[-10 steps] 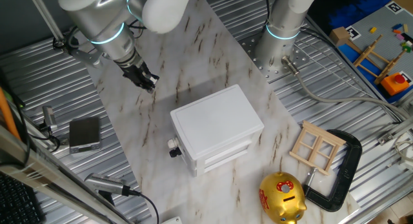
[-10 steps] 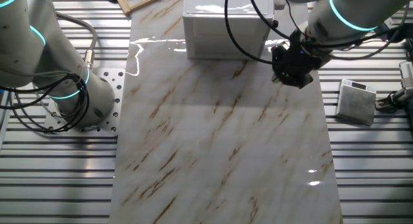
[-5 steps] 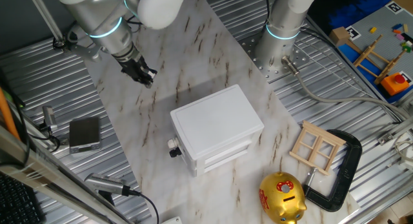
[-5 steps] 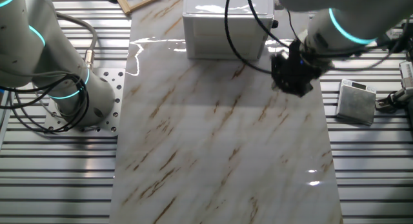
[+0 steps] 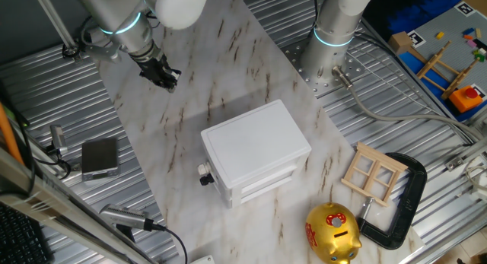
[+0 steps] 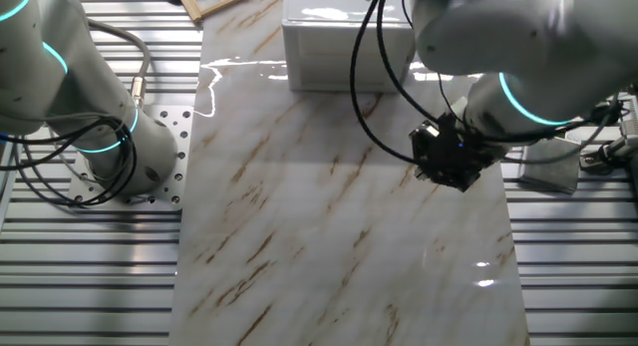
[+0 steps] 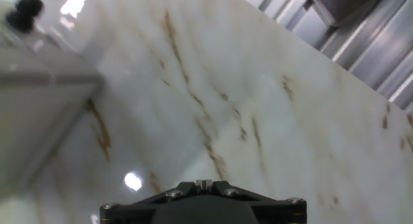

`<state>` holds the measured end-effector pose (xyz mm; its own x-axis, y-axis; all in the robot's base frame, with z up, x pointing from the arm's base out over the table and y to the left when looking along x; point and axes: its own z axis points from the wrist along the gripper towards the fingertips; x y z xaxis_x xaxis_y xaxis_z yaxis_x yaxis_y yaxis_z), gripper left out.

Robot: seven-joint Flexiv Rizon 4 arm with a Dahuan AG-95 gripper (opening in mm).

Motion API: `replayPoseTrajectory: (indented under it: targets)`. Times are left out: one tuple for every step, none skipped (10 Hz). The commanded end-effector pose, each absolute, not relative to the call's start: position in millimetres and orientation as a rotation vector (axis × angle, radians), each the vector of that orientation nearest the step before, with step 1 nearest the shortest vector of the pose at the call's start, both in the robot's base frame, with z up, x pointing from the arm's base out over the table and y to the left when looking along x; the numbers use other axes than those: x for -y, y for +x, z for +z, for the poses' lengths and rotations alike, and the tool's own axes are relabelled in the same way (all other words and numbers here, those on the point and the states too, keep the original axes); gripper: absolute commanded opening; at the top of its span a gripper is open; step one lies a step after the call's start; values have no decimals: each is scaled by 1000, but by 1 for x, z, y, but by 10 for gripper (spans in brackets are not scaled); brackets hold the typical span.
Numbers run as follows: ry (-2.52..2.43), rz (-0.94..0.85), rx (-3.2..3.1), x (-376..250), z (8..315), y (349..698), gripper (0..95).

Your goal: Put things in the drawer

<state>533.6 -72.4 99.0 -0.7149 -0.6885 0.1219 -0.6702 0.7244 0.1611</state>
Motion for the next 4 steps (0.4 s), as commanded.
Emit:
replayPoseTrajectory:
  targets:
    - [1015, -66, 2765, 72, 98, 533, 0]
    - [1002, -56, 2768, 72, 97, 533, 0]
    - [991, -56, 2773, 71, 97, 533, 0]
    - [973, -54, 2779, 71, 97, 533, 0]
